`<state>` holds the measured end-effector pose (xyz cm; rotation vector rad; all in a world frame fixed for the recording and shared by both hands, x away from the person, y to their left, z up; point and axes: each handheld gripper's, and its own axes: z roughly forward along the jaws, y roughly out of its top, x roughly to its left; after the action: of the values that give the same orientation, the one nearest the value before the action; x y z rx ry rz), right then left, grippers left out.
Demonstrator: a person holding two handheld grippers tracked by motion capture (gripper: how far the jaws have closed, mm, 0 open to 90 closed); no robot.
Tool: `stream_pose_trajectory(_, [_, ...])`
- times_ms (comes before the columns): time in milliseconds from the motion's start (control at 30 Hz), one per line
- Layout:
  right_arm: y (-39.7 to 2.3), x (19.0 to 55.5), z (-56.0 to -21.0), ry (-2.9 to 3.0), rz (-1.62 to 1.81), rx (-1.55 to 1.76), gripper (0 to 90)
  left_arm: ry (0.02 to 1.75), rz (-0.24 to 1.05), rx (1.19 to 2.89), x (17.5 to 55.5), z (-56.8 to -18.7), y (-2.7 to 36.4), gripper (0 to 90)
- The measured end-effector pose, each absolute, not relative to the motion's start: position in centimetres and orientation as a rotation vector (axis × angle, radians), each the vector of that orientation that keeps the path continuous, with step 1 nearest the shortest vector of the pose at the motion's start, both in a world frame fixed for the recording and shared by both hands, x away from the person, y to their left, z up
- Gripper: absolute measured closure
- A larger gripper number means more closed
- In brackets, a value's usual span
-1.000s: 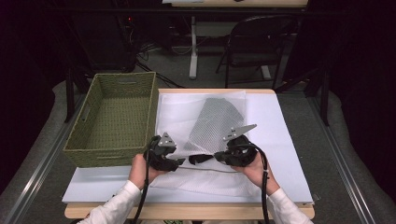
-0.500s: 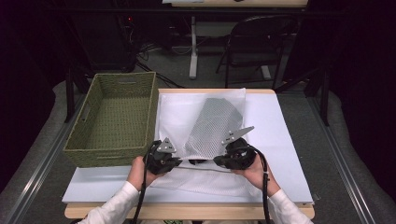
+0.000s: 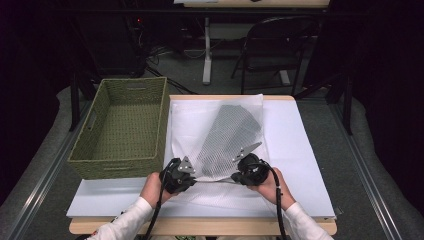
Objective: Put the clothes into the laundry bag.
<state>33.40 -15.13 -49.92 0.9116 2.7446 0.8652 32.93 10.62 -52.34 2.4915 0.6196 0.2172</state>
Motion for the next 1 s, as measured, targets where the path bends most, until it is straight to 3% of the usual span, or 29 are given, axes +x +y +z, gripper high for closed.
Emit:
stream_pose_trajectory(433, [-14.4, 34.2, -52.3, 2.778, 0.743, 0.912, 88.9, 0.668, 0.194, 2.541, 33.4, -53.7, 9.9, 85.3])
stream_pose_trajectory(633, [-14.2, 34.7, -53.4, 2.768, 0.684, 0.915, 86.6, 0.672, 0.175, 2.555, 33.6, -53.9, 9.7, 80.1])
stream_pose_trajectory(800, [-14.3, 34.7, -53.4, 2.8, 0.688, 0.907, 78.4, 0.659, 0.09, 2.576, 33.5, -53.6, 10.3, 62.9])
stream_pose_trajectory(1000, [-15.1, 34.1, -51.6, 2.796, 0.755, 0.921, 53.3, 0.75, 0.069, 2.539, 32.6, -52.4, 11.6, 41.8])
